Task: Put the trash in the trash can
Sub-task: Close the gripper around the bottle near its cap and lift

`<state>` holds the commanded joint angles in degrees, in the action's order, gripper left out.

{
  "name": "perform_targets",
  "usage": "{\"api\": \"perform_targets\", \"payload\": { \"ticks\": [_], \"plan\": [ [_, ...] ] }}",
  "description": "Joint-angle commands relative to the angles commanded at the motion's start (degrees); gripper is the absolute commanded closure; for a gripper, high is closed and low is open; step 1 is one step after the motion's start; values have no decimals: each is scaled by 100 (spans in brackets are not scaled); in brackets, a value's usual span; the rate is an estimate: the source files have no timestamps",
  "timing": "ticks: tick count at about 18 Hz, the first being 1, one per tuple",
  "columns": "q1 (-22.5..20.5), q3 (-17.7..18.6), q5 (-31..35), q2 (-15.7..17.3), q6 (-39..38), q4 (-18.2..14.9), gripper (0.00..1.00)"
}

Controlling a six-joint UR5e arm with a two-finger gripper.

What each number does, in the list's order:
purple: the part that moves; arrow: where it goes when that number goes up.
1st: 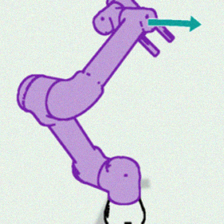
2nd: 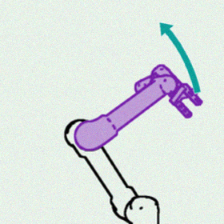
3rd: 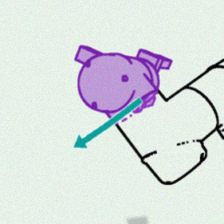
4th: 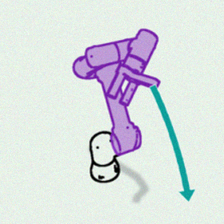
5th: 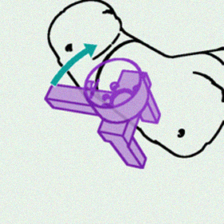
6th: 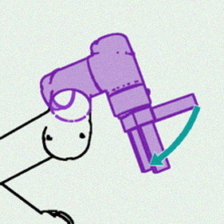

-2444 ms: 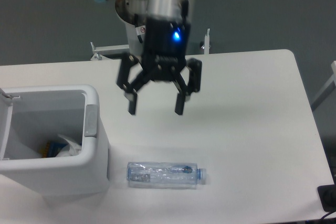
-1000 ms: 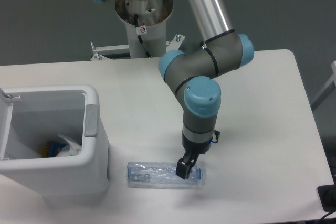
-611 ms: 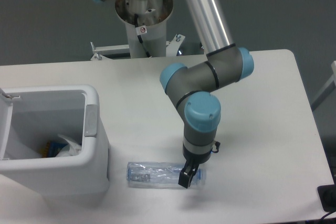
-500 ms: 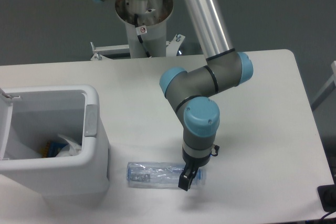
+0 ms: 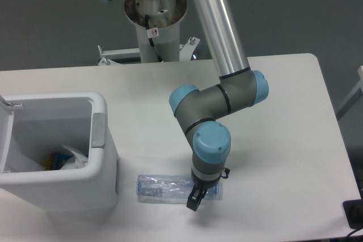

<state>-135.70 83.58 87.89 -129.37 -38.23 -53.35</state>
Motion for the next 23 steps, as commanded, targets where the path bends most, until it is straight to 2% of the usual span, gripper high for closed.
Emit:
{"api": "perform_targets", "payload": {
  "ticks": [2,4,6,11,15,21,23],
  "plan": [
    [0,0,18,0,0,0,0],
    [0,0,44,26,0,-17,19],
    [0,9,44,35,9,-44,23],
    [0,18,70,53,9,-44,24],
    [0,35,70,70,18,-44,33],
    [0,44,79,149,61,-44,34],
    [-9,-9,70,341,88,-35,34]
  ]
}}
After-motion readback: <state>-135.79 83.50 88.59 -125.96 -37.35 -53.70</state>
